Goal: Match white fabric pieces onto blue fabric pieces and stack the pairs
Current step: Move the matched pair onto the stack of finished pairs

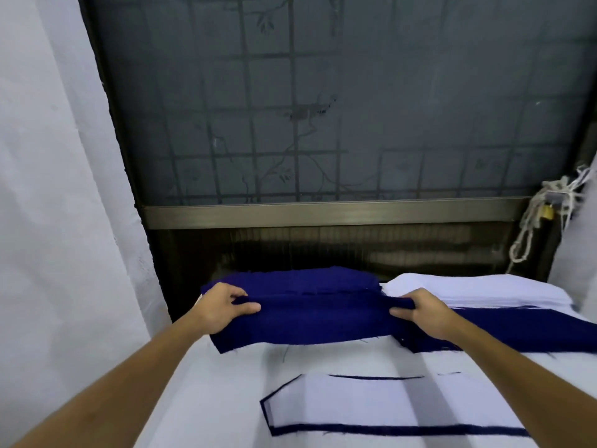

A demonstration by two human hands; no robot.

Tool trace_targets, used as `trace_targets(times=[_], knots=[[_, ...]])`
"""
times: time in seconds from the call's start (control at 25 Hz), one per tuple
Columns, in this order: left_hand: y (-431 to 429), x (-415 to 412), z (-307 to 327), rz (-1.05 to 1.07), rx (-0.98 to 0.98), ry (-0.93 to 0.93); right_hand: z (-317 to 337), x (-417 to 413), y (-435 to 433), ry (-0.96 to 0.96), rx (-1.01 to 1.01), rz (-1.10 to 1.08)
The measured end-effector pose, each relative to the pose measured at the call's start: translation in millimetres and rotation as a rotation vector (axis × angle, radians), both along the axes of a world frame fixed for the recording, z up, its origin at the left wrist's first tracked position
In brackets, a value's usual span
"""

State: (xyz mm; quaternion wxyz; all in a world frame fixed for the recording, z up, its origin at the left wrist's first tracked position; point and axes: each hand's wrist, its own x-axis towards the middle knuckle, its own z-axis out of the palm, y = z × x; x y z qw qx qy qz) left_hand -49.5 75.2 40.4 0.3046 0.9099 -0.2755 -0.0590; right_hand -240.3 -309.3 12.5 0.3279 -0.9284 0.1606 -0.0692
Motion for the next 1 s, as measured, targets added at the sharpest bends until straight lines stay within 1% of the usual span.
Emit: trace_targets(times=[0.16,0.28,0.36,0.48,0.56,0.64,0.72,0.76,0.84,0.92,1.0], knots=[[-10,-31,-28,-0.022,-0.095,0.093,-4,-50,-12,-0.008,0.137,-0.123],[-20,-53,-46,0.033,-0.110,0.074,-12,-80,-14,-0.045,0.193,-0.211],[-26,-62,-58,0.072,-0.126,0.077,-23,-98,-18,-0.059,0.188,-0.262],[-29,-73,-76,0.074,-0.157,0.123,-44,-122,-22,-0.054,0.161,-0.327],[-33,-83,-86,0.076,-0.157,0.132,-61,-136,-29,-0.047,0.110,-0.376],[-41,-90,-92,0.134,-0.168,0.134,-75,-148,-35,-0.018,0.093,-0.433],[-45,-94,-98,0.211,-0.131,0.111,-86,-155,-37,-0.005,0.120,-0.453],[-45,-95,-102,0.242,-0.084,0.087,-90,-157,-37,-0.002,0.092,-0.456],[-44,-98,-113,0.279,0.035,0.041,-99,-163,-37,0.013,-0.061,-0.462],[-40,-102,-128,0.290,0.129,-0.009,-109,-167,-35,-0.038,-0.209,-0.466],[-36,-104,-136,0.280,0.146,-0.051,-117,-170,-35,-0.094,-0.290,-0.466]])
